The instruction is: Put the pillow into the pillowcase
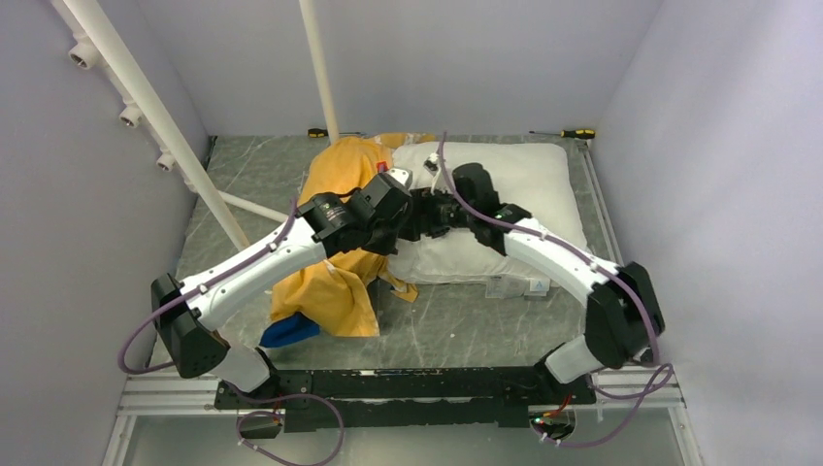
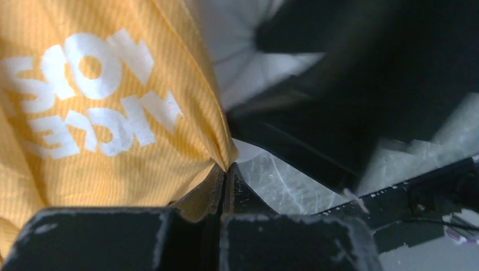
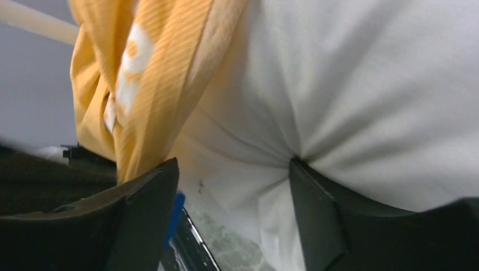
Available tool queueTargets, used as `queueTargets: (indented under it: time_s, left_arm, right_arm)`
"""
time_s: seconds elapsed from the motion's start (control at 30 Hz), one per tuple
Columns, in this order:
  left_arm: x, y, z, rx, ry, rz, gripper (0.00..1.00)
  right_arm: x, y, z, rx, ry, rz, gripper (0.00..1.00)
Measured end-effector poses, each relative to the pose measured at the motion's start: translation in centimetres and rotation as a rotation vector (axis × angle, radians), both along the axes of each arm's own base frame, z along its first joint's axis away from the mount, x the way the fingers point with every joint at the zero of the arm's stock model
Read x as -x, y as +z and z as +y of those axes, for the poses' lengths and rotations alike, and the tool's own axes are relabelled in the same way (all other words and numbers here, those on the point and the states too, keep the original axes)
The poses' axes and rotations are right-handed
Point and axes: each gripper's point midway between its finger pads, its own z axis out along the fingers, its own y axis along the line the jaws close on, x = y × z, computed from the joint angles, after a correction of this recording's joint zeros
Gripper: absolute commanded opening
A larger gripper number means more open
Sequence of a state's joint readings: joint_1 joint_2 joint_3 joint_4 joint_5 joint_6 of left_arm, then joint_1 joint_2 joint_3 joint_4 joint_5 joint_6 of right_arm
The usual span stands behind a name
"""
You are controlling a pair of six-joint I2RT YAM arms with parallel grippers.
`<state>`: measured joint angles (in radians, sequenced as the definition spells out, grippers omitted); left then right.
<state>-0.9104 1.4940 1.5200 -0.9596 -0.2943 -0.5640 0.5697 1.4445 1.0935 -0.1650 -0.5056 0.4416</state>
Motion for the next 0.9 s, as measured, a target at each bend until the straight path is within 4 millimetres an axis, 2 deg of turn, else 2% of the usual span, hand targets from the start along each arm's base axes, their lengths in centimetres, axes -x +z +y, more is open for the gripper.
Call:
queueTargets:
  time_s: [0.03,0.13,0.17,0.23,0.33,0.57,0.63,0.77,0.9]
  left_arm:
    - [0.1,0.2,-0.4,0.02,-0.02,0.004,0.0]
    - [0.6,0.8,-1.3,0.069,-0.075,0.005,0.0]
    - [0.6,1.2,-1.5,0.085,-0.091,0.0,0.0]
    - [0.7,2.0,-1.7,0.117,-0.109,-0.018,0.0]
    - [0.6,3.3,-1.7,0.152,-0.118,-0.046,0.0]
    - [0.9,5.1,-3.4,0.241,-0.192,-0.068,0.0]
    - [1.3,6.2,-4.5,0.277,-0.243,-0.059,0.0]
    - [1.1,9.3,-8.2,0.364,-0.347,-0.037,0.0]
    - [0.5,9.8,-10.6,0.402,-0.394,-0.016,0.0]
  right_arm:
    - [-0.2,-0.7,0.6,0.001,0.004,0.009,0.55]
    - [-1.4,-2.5,2.2,-0.019,0.004,0.024,0.1]
    - [-1.7,-2.8,2.6,-0.027,0.005,0.027,0.0]
    - [-2.3,-3.2,3.3,-0.06,0.009,0.038,0.0]
    - [-2.2,-2.3,4.5,-0.157,0.04,0.037,0.0]
    - [0.3,1.0,5.2,-0.358,0.131,0.028,0.0]
    - [1.0,1.9,5.2,-0.403,0.16,0.025,0.0]
    - [2.1,3.5,5.2,-0.478,0.207,0.016,0.0]
    - [2.1,3.9,5.3,-0.489,0.209,0.004,0.0]
